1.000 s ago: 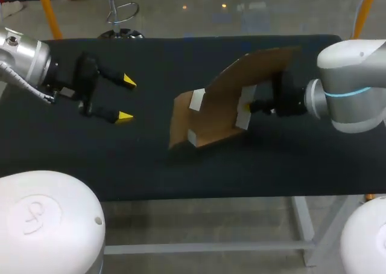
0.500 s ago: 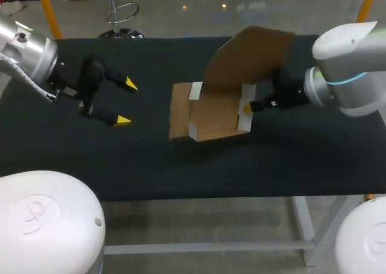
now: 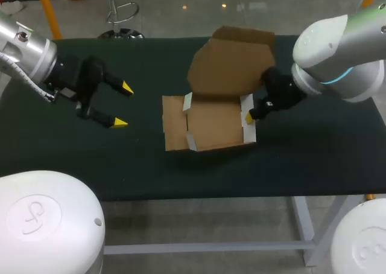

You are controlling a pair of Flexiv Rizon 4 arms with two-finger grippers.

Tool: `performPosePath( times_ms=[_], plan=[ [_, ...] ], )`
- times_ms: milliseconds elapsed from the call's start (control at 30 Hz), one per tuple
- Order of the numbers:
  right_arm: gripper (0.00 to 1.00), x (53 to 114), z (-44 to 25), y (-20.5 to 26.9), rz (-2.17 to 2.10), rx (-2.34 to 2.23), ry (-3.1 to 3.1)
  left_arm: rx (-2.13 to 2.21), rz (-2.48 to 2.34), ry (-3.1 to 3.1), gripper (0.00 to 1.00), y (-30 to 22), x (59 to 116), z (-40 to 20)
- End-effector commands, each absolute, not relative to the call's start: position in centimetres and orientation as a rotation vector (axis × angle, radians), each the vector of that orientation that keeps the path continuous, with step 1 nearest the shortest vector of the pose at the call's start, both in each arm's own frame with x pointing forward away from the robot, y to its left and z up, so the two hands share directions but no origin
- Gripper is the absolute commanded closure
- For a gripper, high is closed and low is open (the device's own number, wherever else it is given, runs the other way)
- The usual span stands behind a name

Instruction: Assemble the packaging by folding the flat box into shape, placing the metal phone stand inside, and closing the box properly

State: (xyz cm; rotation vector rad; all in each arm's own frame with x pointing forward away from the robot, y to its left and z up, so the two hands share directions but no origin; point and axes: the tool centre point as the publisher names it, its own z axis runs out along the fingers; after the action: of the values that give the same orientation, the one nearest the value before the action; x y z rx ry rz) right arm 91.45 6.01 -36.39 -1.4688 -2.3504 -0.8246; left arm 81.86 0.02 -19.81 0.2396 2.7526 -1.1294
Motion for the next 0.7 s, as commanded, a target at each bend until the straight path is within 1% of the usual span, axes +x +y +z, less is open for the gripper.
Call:
performPosePath(
  times_ms=[33,367,533,700],
  plan=[
    [1.00,91.5,-36.0,6.2,-0.731,-1.471,-2.376,0.242,-1.126,2.758,0.00,0.1,81.9,-19.7],
    [1.00,91.5,-36.0,6.2,-0.731,-1.471,-2.376,0.242,-1.126,2.758,0.00,0.1,81.9,-19.7],
    [1.00,90.6,-36.6,6.8,-0.572,-1.627,-2.325,0.240,-1.105,2.765,0.00,0.1,81.9,-19.9],
    [1.00,89.9,-36.8,6.9,-0.482,-1.685,-2.295,0.235,-1.081,2.775,0.00,0.0,82.1,-20.2]
  ],
)
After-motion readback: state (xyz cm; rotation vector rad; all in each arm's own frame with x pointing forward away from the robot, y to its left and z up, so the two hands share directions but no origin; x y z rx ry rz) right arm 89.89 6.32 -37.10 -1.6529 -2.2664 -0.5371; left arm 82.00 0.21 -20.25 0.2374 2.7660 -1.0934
